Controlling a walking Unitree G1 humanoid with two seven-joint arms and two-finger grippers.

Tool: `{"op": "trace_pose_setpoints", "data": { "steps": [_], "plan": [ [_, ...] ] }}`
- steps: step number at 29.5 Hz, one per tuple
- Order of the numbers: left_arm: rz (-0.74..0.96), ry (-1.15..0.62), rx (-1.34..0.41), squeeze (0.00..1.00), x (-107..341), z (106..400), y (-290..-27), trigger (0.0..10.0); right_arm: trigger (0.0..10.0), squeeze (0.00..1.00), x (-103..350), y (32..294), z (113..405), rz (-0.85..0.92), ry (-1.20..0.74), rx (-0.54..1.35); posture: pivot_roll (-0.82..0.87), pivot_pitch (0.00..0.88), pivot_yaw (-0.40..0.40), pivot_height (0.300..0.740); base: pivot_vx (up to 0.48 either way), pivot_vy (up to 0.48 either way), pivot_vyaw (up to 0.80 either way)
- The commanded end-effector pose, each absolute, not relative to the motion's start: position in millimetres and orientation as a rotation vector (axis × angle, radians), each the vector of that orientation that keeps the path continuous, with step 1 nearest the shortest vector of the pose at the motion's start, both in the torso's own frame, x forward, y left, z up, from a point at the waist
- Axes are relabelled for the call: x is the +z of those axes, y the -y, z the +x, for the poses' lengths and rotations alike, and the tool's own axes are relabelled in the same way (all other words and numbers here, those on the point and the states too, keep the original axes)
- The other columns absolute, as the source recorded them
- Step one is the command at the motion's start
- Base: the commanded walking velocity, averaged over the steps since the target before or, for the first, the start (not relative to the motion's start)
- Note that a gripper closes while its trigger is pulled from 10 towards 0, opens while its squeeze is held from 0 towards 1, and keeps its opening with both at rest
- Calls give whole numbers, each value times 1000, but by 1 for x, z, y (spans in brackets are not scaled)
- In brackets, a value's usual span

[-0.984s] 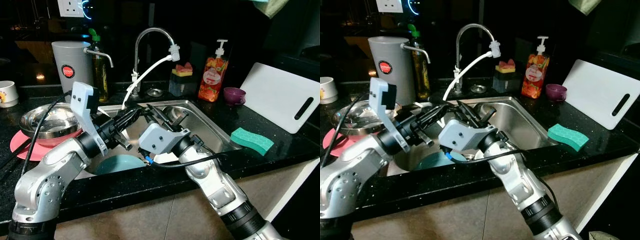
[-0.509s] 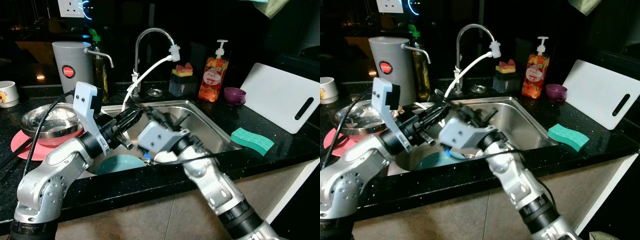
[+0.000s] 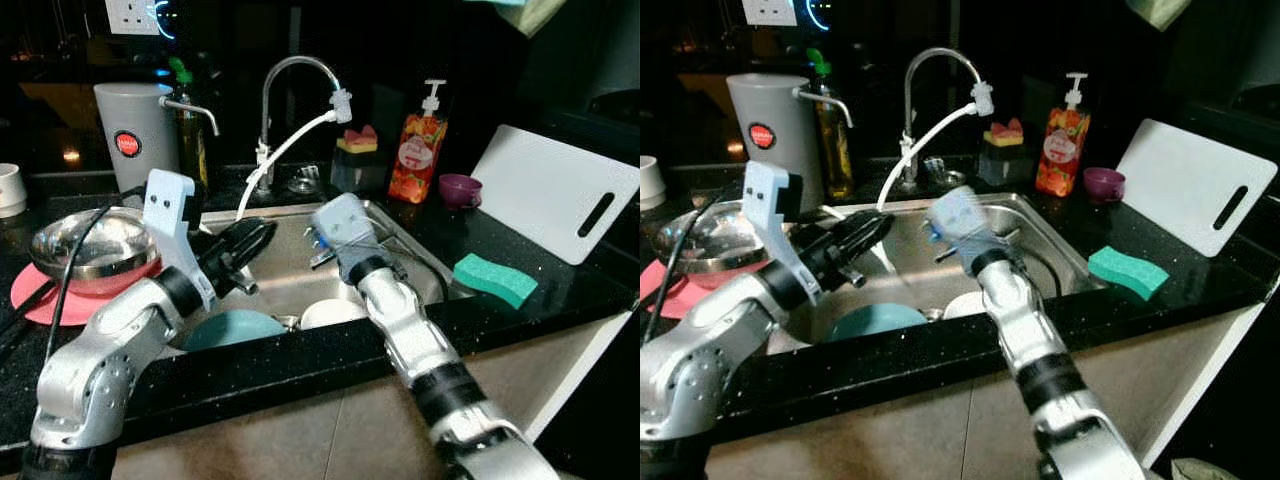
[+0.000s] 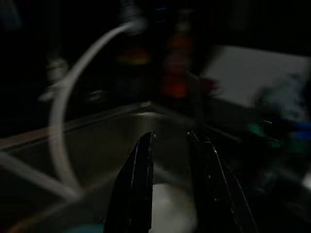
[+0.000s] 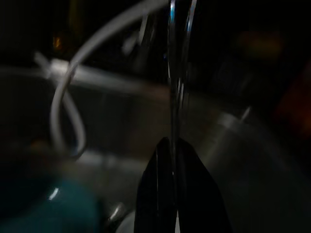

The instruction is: Kitchen organization

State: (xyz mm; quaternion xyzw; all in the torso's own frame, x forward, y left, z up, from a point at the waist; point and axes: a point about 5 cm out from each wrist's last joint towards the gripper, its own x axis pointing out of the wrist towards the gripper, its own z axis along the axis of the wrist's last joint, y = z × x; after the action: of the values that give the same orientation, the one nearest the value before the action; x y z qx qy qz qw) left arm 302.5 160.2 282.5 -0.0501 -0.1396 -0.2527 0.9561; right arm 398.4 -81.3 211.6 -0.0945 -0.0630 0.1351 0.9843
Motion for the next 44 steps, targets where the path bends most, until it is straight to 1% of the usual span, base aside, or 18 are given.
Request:
{"op": "trace_pose_setpoints", "data": {
  "steps": [1,2,3,5,6,11,12,13,18,22,23,24,28,31,36,39,40,44],
  "plan": [
    [-73,256,-430,0,279,310,-166,10000,10000,0,207,79,401,-94,67,298,76,37,-93,740,0,0,0],
    [-57,207,-348,0,273,317,-173,10000,10000,63,198,75,400,-46,10,323,76,37,-93,740,0,0,0],
    [-45,177,-291,0,270,322,-178,10000,10000,337,192,70,399,12,-34,345,76,37,-93,740,0,0,0],
    [-39,156,-260,0,267,325,-181,10000,10000,384,188,66,398,52,-62,363,76,37,-93,740,0,0,0],
    [-24,145,-245,0,267,326,-181,10000,10000,678,186,58,397,84,-74,413,86,37,-91,740,0,0,0],
    [18,66,-229,0,259,332,-175,10000,10000,667,186,32,389,82,-84,637,86,37,-91,740,0,0,0],
    [26,48,-221,0,257,333,-175,10000,10000,710,186,30,388,82,-85,668,86,37,-91,740,0,0,0],
    [40,32,-219,0,254,334,-173,10000,10000,1000,186,27,387,84,-85,698,86,33,-92,740,0,0,0],
    [70,-17,-222,0,249,337,-163,10000,10000,1000,194,23,386,101,-37,742,86,33,-92,740,0,0,0],
    [138,3,-123,0,258,339,-163,10000,10000,1000,220,27,388,184,86,729,86,34,-88,740,0,0,0],
    [140,28,-87,0,263,340,-165,10000,10000,890,228,29,387,213,122,734,86,34,-88,740,0,0,0],
    [118,38,-65,0,266,340,-167,10000,10000,0,235,31,386,240,158,747,85,34,-84,740,0,0,0],
    [111,79,-103,0,273,339,-170,10000,10000,0,259,40,367,298,275,826,79,36,-80,740,0,0,0],
    [160,28,-149,0,270,336,-172,10000,10000,0,270,46,346,334,331,887,71,40,-74,740,0,0,0],
    [166,13,-174,0,270,333,-173,10000,10000,0,273,49,340,342,345,898,68,41,-72,740,0,0,0],
    [174,7,-146,0,277,333,-189,10000,10000,0,279,61,327,357,377,899,71,43,-68,740,0,0,0],
    [177,-1,-119,1000,281,335,-200,10000,10000,0,281,67,322,363,388,895,68,40,-64,740,0,0,0],
    [182,-19,-96,1000,284,337,-215,10000,10000,0,282,75,315,371,385,885,66,39,-59,740,0,0,0]
  ]
}}
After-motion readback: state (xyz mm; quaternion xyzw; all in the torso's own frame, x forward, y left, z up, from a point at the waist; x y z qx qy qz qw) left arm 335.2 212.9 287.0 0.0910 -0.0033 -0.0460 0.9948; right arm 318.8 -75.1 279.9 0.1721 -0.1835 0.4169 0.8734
